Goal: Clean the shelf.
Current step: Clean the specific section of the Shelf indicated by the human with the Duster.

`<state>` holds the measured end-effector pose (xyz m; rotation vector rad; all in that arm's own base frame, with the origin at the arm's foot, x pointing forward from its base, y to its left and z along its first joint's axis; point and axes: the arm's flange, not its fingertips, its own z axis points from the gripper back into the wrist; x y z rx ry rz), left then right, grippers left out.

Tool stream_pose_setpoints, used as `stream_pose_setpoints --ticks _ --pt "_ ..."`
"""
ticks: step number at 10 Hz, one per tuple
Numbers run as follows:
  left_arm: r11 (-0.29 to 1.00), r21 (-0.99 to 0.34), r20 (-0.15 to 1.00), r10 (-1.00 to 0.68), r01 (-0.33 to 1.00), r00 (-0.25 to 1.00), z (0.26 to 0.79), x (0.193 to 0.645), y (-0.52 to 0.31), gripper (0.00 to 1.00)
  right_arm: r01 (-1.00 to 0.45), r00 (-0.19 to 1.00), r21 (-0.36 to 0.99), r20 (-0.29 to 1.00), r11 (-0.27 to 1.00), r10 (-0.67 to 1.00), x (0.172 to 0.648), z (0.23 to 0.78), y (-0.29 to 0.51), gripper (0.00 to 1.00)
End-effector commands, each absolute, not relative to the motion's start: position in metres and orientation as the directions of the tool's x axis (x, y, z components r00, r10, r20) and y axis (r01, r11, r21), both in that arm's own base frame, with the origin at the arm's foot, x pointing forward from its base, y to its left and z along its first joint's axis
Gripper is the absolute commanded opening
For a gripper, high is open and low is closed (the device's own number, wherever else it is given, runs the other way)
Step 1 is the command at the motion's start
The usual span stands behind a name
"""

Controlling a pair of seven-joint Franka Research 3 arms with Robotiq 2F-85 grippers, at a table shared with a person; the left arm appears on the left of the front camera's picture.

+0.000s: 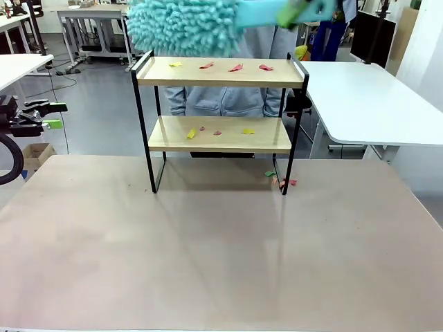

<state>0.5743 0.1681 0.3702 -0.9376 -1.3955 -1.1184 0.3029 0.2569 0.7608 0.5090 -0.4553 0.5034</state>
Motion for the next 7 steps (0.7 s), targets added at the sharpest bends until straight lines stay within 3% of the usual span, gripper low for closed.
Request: stream_pose_setpoints --ticks 1,2,3,7 --pt "0.247 0.136 0.991 -0.042 0.96 -0.129 0.372 0.573 0.167 1.0 -0.433 0.825 0.347 0.524 0.832 0.211 0.325 0.773 0.287 0.14" --pt "0.247 0.136 0.991 -0.042 0.96 -0.129 0.372 0.573 0.167 1.0 -0.419 0.821 0.375 0.545 0.827 0.169 0.331 0.775 0.29 0.14" --pt "0.247 0.136 0.991 -0.042 0.96 -0.129 0.372 0.573 0.167 1.0 -0.502 0.807 0.355 0.521 0.789 0.279 0.315 0.763 0.274 0.14" --pt "0.247 0.136 0.991 -0.042 0.96 -0.129 0.372 0.573 0.167 1.0 -0.502 0.807 0.355 0.521 0.789 0.279 0.315 0.763 0.274 0.14"
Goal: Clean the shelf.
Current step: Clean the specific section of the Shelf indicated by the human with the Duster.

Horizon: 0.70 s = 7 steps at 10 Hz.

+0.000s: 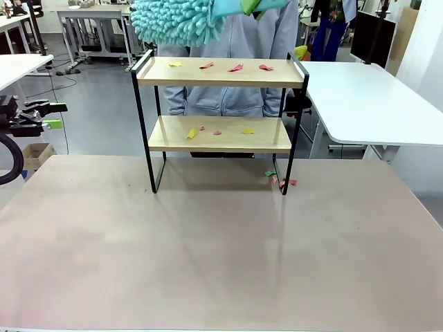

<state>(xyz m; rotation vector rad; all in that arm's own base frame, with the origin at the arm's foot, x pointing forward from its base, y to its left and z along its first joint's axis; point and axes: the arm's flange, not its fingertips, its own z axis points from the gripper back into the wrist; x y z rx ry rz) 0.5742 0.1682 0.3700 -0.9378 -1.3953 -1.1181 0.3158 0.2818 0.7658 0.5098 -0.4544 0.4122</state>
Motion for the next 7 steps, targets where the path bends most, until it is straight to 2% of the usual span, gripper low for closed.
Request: stream_pose_setpoints --ticks 1,2,3,7 --pt "0.247 0.136 0.991 -0.042 0.96 -0.129 0.372 0.573 0.167 1.0 -0.502 0.807 0.355 0.521 0.789 0.279 0.315 0.763 0.274 0.14" --pt "0.247 0.136 0.991 -0.042 0.96 -0.129 0.372 0.573 0.167 1.0 -0.48 0.822 0.369 0.507 0.796 0.26 0.316 0.766 0.282 0.14" --pt "0.247 0.136 0.991 -0.042 0.96 -0.129 0.372 0.573 0.167 1.0 -0.38 0.838 0.33 0.517 0.864 0.171 0.33 0.78 0.311 0.14" --pt "0.247 0.136 0.991 -0.042 0.96 -0.129 0.372 0.573 0.167 1.0 -0.238 0.849 0.244 0.523 0.94 0.079 0.366 0.807 0.427 0.14"
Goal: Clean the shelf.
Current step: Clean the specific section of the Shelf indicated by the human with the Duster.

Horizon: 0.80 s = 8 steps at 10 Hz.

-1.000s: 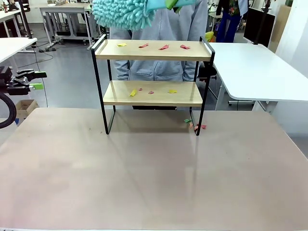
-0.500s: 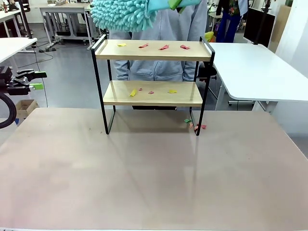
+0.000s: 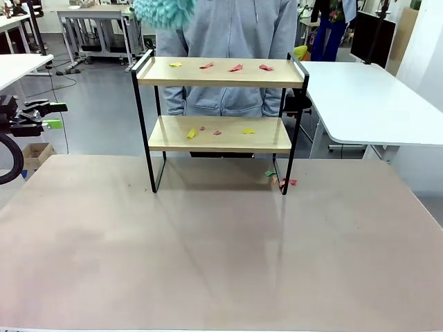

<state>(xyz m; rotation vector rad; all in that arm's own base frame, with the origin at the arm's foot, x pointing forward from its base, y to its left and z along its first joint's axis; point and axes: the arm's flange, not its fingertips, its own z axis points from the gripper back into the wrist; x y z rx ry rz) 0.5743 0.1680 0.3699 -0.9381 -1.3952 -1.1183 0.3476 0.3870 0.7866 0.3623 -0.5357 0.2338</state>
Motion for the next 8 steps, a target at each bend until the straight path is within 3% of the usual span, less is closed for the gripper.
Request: stream_pose_setpoints --ticks 1,4,8 --pt "0.247 0.136 0.991 -0.042 0.96 -0.129 0.372 0.573 0.167 1.0 -0.201 0.856 0.229 0.514 0.953 0.057 0.376 0.806 0.453 0.14" --pt "0.247 0.136 0.991 -0.042 0.96 -0.129 0.372 0.573 0.167 1.0 -0.05 0.849 0.202 0.524 0.978 -0.065 0.391 0.791 0.507 0.14" --pt "0.247 0.136 0.991 -0.042 0.96 -0.129 0.372 0.573 0.167 1.0 0.016 0.826 0.169 0.553 0.986 -0.108 0.386 0.773 0.546 0.14"
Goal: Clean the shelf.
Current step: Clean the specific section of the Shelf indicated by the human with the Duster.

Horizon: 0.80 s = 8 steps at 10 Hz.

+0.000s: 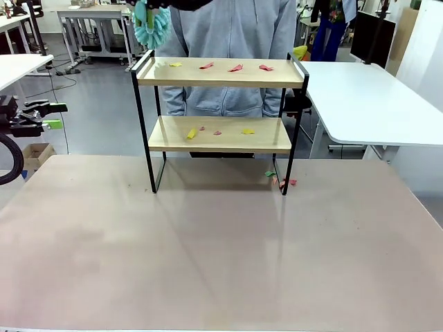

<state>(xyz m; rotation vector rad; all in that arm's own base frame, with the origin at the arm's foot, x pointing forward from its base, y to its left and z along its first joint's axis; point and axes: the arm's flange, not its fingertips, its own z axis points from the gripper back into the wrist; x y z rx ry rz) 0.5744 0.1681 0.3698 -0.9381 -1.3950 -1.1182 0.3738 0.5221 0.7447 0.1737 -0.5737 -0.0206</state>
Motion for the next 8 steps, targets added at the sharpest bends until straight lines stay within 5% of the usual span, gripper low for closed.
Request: stream_pose_setpoints --ticks 1,8 --pt "0.247 0.136 0.991 -0.042 0.96 -0.129 0.372 0.573 0.167 1.0 0.028 0.825 0.17 0.553 0.985 -0.119 0.386 0.769 0.55 0.14" --pt "0.247 0.136 0.991 -0.042 0.96 -0.129 0.372 0.573 0.167 1.0 0.046 0.879 0.124 0.466 0.991 -0.099 0.374 0.714 0.554 0.14"
